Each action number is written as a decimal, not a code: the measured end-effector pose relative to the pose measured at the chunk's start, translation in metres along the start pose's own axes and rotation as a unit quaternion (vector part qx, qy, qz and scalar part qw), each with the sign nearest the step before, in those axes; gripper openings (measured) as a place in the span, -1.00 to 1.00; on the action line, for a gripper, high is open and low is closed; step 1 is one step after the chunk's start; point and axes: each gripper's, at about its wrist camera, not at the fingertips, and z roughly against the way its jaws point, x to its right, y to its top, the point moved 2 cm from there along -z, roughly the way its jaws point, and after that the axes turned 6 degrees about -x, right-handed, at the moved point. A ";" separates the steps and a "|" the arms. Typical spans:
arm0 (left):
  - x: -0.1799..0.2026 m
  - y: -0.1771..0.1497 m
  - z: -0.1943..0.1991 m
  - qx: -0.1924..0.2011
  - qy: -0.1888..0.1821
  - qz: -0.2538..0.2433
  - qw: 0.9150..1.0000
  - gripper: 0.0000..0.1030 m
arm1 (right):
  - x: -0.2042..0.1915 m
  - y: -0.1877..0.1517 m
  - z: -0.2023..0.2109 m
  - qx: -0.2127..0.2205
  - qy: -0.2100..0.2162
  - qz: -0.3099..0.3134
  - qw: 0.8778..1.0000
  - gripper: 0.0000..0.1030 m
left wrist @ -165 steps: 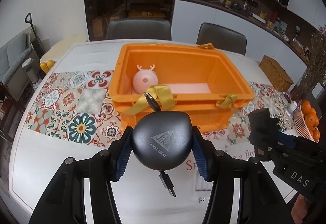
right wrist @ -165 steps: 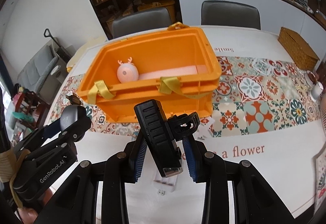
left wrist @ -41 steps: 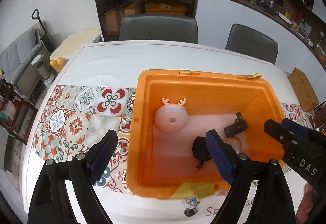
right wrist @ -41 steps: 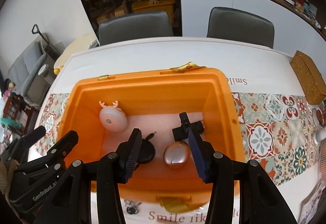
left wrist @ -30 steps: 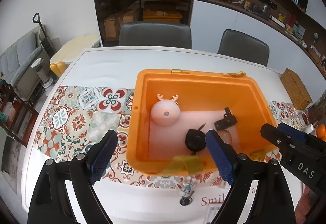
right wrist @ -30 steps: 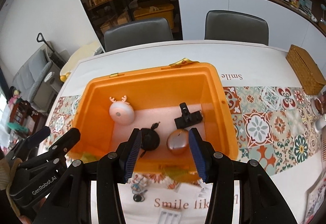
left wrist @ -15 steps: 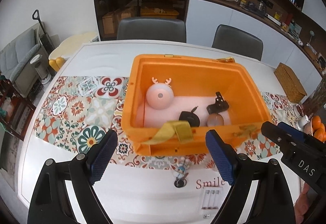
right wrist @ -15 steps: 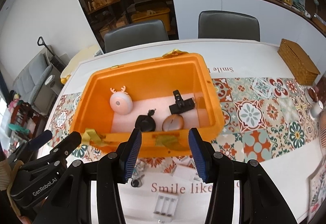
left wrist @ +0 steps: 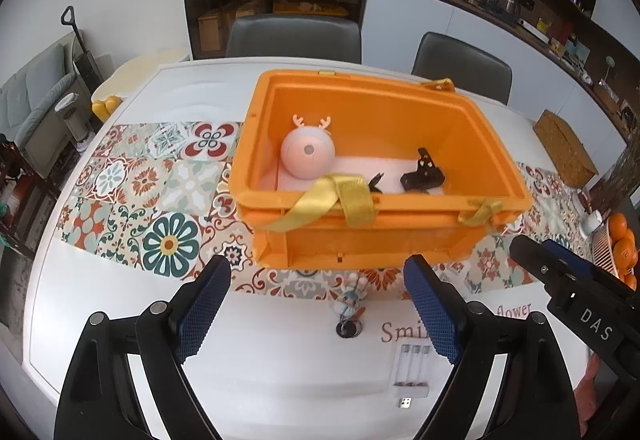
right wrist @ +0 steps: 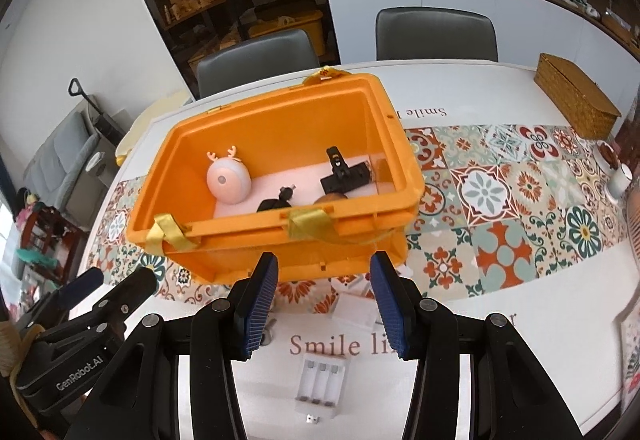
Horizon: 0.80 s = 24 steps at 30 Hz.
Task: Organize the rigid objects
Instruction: 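Withdraw both tools up and out of the crate, then grasp the white charger plug with the right tool while the left tool reaches toward the astronaut keychain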
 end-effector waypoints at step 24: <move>0.003 -0.044 -0.049 -0.024 0.010 -0.023 0.999 0.72 | 0.018 -0.048 -0.049 -0.022 -0.020 -0.023 0.999 0.29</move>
